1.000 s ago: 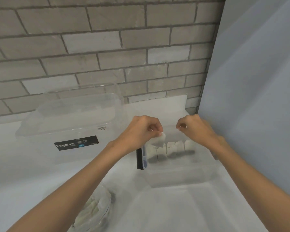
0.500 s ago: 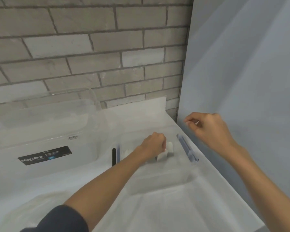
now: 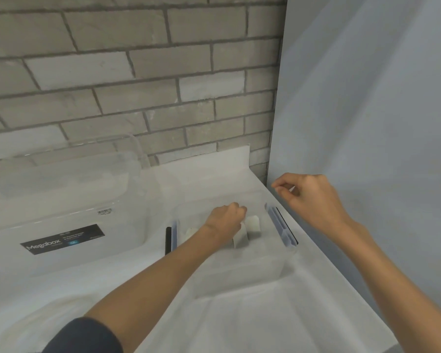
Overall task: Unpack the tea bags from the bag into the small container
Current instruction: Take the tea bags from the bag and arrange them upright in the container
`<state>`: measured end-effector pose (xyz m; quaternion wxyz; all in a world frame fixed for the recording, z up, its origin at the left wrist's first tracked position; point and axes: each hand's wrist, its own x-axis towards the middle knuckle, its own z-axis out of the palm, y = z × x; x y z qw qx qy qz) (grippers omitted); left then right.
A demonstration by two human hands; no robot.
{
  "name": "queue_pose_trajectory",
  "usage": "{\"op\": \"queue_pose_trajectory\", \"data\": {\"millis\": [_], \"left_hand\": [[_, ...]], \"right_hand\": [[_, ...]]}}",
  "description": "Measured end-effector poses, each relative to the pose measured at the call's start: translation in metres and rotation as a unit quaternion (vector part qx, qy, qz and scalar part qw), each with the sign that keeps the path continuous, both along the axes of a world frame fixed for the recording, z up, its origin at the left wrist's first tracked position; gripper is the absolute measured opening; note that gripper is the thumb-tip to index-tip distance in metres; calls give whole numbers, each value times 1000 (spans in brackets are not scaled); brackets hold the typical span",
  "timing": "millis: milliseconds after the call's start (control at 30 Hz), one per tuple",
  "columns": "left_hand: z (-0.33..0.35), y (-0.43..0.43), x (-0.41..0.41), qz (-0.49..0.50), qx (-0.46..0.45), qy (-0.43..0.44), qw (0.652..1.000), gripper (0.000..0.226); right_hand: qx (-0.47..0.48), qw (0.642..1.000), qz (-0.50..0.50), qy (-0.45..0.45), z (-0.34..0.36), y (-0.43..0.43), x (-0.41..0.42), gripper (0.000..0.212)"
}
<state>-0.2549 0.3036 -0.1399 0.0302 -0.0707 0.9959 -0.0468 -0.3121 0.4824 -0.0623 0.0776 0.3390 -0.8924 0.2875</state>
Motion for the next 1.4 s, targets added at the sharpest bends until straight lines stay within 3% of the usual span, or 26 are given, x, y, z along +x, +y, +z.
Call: {"op": "queue_pose_trajectory", "data": {"millis": [267, 533, 867, 1200, 1400], "left_hand": [[52, -25, 56, 12, 103, 152, 983, 21], [89, -84, 177, 147, 151, 217, 953, 17], [60, -120, 310, 294, 182, 154, 926, 7], [23, -122, 341, 294, 216, 55, 929, 15], [8, -109, 333, 290, 248, 9, 924, 12]], "right_hand": [[-31, 997, 61, 19, 10, -33, 22, 14], [-36, 982, 183, 8, 16, -102, 90, 16], [29, 949, 312, -23, 1, -174, 190, 18], [167, 895, 408, -64, -39, -199, 248, 21], [207, 887, 407, -70, -50, -200, 254, 23]]}}
